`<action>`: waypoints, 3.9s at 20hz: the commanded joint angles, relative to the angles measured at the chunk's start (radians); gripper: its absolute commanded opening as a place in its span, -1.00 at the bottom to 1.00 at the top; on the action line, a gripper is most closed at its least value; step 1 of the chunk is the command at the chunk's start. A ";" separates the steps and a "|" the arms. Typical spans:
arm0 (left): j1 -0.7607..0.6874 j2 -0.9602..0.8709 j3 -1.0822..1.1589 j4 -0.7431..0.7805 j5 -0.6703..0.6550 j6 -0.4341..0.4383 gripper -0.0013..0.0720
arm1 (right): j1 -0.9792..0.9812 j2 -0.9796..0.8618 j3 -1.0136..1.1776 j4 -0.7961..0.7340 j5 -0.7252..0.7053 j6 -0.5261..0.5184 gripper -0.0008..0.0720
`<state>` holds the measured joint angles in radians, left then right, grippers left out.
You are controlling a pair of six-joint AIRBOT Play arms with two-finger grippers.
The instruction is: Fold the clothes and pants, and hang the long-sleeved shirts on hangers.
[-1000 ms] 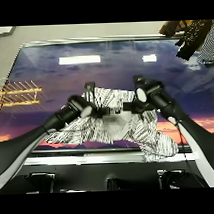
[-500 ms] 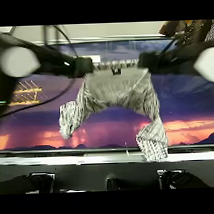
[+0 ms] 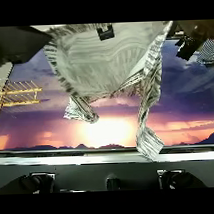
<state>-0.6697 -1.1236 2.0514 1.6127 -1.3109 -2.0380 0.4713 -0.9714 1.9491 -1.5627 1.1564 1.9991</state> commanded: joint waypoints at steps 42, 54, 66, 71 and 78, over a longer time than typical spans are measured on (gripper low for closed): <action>0.842 0.173 -0.881 -0.026 0.137 0.234 0.68 | 0.157 -0.217 -0.724 -0.288 -0.037 0.352 -0.87; 1.581 -0.019 -0.830 -0.250 0.128 0.635 0.72 | 0.157 -0.217 -0.724 -0.285 -0.026 0.285 -0.87; 1.695 -0.463 -0.620 -0.316 0.288 1.334 0.70 | 0.157 -0.217 -0.724 -0.299 0.089 0.293 -0.86; 1.699 -0.554 -0.620 -0.312 0.298 1.341 0.70 | 0.157 -0.217 -0.724 -0.304 0.101 0.293 -0.86; 1.714 -0.601 -0.620 -0.312 0.299 1.415 0.67 | 0.157 -0.218 -0.724 -0.305 0.101 0.293 -0.86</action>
<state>1.0367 -1.7042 1.4311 1.3014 -1.0134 -0.6464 0.6277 -1.1892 1.2243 -1.8668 1.2568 2.2910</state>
